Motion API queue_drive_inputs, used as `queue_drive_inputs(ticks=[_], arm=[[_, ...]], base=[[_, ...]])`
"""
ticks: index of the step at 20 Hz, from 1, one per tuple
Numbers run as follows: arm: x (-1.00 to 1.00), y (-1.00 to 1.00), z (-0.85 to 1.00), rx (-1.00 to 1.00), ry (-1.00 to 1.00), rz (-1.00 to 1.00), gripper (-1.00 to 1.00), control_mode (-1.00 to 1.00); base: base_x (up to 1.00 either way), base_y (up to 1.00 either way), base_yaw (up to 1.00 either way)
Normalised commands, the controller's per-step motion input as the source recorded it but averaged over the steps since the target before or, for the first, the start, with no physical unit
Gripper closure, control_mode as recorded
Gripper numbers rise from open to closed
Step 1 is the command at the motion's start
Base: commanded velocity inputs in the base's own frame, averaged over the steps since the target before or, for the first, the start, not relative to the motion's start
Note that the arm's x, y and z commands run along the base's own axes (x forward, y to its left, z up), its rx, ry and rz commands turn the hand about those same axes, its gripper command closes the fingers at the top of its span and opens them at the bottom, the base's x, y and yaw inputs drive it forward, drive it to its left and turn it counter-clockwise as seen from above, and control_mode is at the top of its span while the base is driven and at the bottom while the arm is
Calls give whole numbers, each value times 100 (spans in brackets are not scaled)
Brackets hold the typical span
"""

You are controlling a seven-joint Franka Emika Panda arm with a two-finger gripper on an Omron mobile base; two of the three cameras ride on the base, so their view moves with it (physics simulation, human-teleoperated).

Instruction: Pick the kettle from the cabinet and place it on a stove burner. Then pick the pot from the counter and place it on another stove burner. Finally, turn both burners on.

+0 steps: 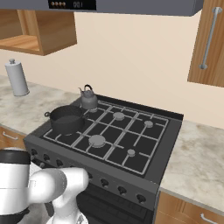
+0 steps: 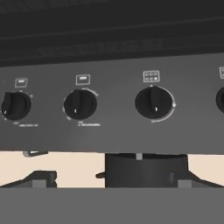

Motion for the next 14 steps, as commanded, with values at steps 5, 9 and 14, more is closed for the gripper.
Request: queue_drive_inputs(ticks=[5,9,14], arm=[[13,6,-2,0,-1,0,-100,-100],[15,0,-1,0,0,0,-100,-100],[14,0,-3,0,0,0,-100,-100]], base=[[0,0,0],[0,0,0],[0,0,0]])
